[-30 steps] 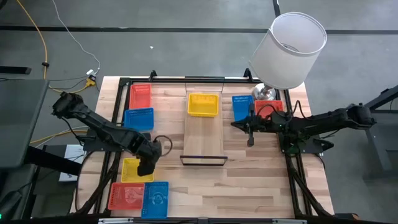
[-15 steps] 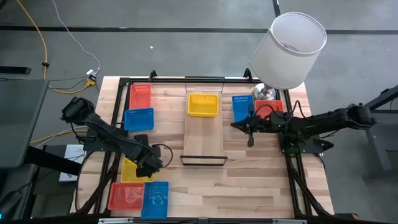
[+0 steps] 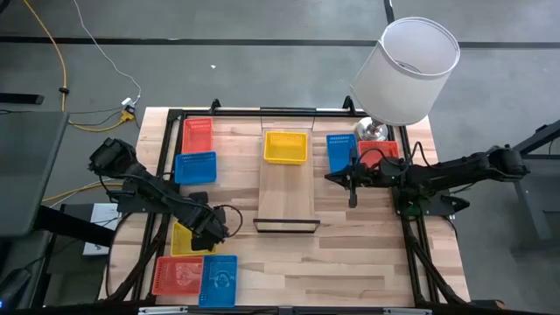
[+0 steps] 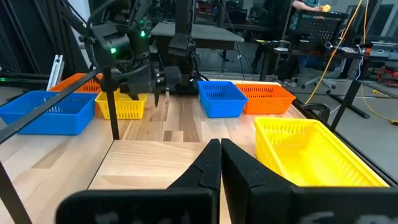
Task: Stack baskets on shelf by color
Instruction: Stack the yellow bin on top of the yellow bin on the shelf
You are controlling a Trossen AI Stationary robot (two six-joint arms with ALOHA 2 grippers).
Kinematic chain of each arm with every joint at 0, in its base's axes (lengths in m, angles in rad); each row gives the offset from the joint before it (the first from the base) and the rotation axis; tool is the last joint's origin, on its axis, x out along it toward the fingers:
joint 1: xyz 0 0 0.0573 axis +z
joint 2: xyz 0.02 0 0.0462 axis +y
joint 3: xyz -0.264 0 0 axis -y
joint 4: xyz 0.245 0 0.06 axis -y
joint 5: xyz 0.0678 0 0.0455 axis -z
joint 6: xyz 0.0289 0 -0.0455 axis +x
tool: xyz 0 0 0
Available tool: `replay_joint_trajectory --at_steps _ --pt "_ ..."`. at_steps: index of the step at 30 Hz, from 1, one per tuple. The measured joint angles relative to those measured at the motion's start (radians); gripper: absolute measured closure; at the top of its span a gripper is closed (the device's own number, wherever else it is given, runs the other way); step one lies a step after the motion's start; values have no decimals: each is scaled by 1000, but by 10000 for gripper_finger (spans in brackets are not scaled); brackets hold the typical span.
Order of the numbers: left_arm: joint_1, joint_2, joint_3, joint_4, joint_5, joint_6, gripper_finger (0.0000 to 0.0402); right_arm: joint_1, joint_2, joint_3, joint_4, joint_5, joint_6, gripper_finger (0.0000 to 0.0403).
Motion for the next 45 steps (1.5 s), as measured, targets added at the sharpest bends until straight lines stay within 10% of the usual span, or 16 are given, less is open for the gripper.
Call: replay_joint_trajectory --at_steps 11,18,36,45 --pt "9 -1 -9 -10 15 47 380 0 0 0 1 1 0 402" --pt "15 -43 24 -37 -65 95 398 0 0 0 1 1 0 402" --pt "270 -260 324 -275 -826 171 401 0 0 0 0 0 -2 402" --pt "697 -161 504 264 -444 877 401 0 0 0 -5 1 -8 402"
